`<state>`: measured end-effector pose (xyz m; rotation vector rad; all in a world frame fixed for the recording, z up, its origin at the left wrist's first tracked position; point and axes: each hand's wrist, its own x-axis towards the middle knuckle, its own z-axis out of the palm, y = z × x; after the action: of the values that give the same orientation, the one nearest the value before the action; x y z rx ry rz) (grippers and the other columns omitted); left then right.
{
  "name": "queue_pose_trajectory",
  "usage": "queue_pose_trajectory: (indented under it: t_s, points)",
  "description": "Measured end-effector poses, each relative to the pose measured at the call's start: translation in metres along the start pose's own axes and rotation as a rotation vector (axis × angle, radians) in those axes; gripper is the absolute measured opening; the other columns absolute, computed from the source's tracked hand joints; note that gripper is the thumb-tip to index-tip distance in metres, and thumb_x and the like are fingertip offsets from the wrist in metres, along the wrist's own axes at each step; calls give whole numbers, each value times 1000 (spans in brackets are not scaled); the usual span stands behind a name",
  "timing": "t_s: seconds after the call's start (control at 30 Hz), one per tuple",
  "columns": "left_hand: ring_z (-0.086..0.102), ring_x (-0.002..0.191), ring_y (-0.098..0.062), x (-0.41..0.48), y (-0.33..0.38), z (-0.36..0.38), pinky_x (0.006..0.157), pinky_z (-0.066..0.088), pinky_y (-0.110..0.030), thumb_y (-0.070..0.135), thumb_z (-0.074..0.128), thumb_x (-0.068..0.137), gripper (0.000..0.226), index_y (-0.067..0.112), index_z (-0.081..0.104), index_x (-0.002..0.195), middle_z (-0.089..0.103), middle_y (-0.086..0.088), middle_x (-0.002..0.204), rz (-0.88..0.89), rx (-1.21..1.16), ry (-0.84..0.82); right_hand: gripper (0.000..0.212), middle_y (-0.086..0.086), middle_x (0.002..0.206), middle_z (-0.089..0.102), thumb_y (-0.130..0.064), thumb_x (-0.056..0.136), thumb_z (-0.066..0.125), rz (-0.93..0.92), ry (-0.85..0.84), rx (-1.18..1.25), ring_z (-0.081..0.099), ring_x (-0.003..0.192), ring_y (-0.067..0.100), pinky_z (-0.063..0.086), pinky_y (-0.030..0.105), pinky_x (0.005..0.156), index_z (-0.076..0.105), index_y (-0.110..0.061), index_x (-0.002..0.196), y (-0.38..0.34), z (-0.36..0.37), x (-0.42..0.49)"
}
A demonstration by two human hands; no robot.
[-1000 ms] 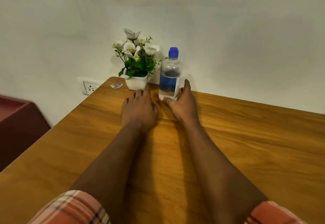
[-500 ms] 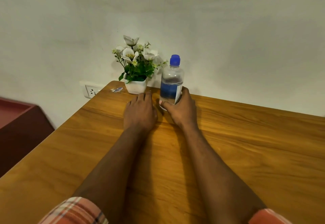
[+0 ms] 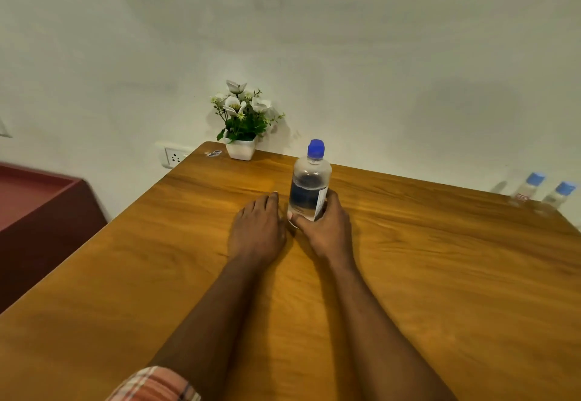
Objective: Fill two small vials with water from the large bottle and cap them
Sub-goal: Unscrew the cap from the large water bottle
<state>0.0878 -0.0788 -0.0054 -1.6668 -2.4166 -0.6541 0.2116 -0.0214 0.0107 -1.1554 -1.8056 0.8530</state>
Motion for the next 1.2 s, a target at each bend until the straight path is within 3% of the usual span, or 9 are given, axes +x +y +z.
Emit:
queue_pose_trajectory:
  t_s: [0.43, 0.6, 0.77, 1.1, 1.2]
  points:
    - [43, 129, -21, -105, 40, -34, 105, 38, -37, 34, 48, 94, 62, 16, 23, 148, 42, -6, 145, 31, -18, 30, 77, -3, 126, 66, -37, 67, 88, -20, 9, -10, 65, 111, 14, 57, 30, 89, 50, -22, 133, -5, -52, -106]
    - [42, 130, -21, -132, 45, -46, 107, 38, -37, 33, 50, 94, 63, 16, 23, 148, 42, -7, 145, 39, -47, 30, 78, -1, 129, 65, -38, 69, 87, -19, -2, -25, 63, 115, 17, 57, 39, 93, 48, -21, 135, -10, -58, -128]
    - [42, 130, -22, -151, 49, -54, 107, 38, -38, 33, 50, 93, 64, 14, 22, 148, 41, -7, 146, 35, -42, 29, 79, -1, 131, 63, -37, 69, 87, -24, -19, -37, 61, 118, 18, 55, 38, 95, 47, -21, 135, -13, -61, -147]
    - [44, 127, -22, -160, 48, -60, 106, 38, -38, 30, 49, 88, 64, 14, 27, 146, 45, -5, 143, 51, -137, 13, 75, -5, 125, 66, -38, 69, 86, -42, -57, -21, 64, 110, 12, 46, 13, 78, 48, -25, 132, -18, -62, -155]
    - [44, 127, -22, -160, 48, -61, 106, 37, -40, 30, 51, 87, 67, 14, 26, 147, 45, -6, 142, 54, -193, -4, 73, -5, 123, 68, -36, 69, 86, -47, -64, 0, 65, 108, 11, 49, 16, 80, 50, -25, 131, -15, -62, -155]
